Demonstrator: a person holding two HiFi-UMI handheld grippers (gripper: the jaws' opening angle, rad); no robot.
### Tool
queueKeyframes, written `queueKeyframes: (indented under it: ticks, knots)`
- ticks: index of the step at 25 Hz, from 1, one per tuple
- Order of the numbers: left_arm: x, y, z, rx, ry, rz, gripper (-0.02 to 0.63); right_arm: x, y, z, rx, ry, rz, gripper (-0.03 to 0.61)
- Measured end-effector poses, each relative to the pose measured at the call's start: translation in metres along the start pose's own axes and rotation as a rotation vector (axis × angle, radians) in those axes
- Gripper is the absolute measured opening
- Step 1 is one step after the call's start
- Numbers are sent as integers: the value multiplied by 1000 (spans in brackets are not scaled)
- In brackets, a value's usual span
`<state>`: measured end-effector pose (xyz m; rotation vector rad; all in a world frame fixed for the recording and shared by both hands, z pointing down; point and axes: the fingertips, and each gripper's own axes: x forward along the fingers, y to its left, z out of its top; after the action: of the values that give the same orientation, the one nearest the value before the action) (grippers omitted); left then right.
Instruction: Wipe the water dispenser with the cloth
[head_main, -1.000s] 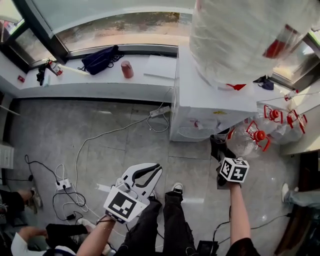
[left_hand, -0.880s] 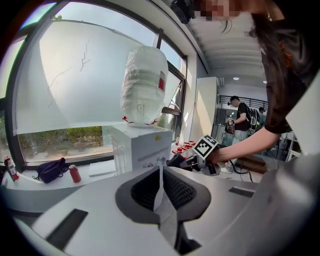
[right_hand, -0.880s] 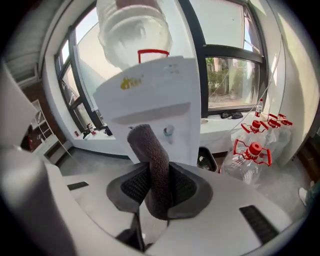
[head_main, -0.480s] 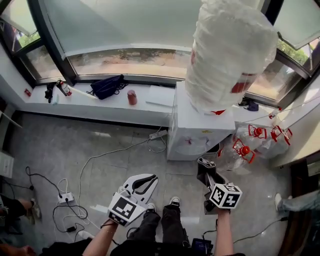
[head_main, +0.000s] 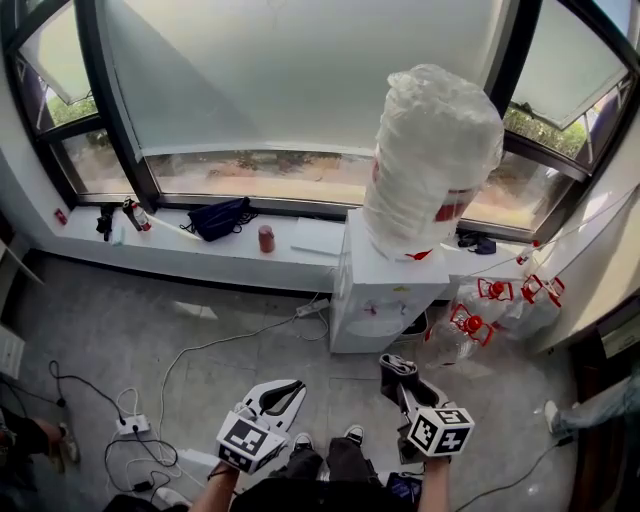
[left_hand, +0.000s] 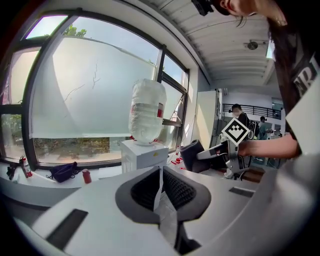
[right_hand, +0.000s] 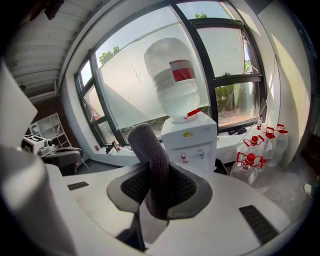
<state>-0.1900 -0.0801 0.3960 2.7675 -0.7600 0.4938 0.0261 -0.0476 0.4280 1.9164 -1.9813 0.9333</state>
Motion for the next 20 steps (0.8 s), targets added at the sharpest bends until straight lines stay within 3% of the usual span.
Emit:
queueKeyframes:
  ticks: [4, 10, 20]
  knots:
    - [-16, -5, 15, 5, -48, 15, 21, -31, 7, 3, -8, -26, -3, 103]
    - [-29, -28, 17, -1, -42, 19, 21, -69, -6, -4, -11, -34, -31, 103]
    - [-37, -123, 31, 37, -72, 16, 21, -150, -35, -41, -28, -48, 2, 104]
